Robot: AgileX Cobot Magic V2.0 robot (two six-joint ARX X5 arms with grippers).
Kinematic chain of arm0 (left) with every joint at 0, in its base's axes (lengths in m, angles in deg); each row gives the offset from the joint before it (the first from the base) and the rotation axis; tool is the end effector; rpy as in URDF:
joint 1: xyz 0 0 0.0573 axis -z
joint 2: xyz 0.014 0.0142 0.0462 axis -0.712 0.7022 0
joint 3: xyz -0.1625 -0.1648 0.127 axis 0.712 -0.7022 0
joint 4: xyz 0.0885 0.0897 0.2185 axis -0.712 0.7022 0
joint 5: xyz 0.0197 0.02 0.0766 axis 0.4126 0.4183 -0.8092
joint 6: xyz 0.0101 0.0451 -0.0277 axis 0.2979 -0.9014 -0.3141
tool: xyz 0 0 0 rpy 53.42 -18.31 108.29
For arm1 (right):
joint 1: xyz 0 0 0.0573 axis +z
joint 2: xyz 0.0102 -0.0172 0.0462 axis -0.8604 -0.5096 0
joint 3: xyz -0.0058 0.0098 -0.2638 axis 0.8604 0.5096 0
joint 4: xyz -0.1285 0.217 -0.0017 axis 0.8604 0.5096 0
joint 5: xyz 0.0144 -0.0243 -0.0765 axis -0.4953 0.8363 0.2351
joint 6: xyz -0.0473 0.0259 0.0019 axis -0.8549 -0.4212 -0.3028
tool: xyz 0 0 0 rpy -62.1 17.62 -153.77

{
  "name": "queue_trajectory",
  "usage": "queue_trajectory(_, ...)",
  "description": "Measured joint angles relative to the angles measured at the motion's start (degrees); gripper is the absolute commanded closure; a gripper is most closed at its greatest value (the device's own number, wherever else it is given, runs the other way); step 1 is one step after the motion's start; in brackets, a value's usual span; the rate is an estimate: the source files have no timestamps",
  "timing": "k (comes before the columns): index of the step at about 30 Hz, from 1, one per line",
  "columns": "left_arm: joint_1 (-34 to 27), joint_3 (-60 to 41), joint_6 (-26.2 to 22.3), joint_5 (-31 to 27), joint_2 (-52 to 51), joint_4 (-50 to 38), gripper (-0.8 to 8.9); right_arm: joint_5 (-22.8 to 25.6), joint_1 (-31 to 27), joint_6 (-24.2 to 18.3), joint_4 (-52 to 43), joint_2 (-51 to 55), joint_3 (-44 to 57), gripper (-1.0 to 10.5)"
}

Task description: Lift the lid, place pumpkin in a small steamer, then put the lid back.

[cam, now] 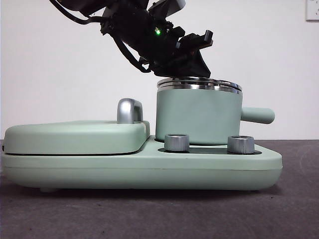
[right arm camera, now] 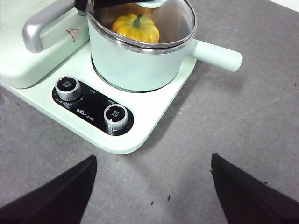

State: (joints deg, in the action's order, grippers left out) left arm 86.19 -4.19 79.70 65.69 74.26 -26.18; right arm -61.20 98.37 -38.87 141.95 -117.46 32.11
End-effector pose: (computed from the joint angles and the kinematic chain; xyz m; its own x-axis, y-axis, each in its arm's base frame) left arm 0.3087 -0.2717 0.2540 0.6286 -0.7264 -0.2777 0.7645 0.6428 0.0490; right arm 0.0704 0.0503 0.3090 0.7410 0.3624 -0.5653 -0.4744 0.8783 -0.0589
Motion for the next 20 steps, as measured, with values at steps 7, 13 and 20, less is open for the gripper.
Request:
queue_trajectory(7,0.3,0.4,-0.1,0.0,0.0,1.0,8.06,0.0,0.0,0.0,0.9,0.0,0.0,5.7)
queue_trajectory(13,0.5,1.0,-0.8,-0.2,-0.3,4.3,8.06,0.0,0.0,0.0,0.9,0.0,0.0,5.7)
queue_trajectory(20,0.8,1.0,-1.2,-0.3,-0.4,3.6,8.05,0.0,0.0,0.0,0.9,0.0,0.0,5.7)
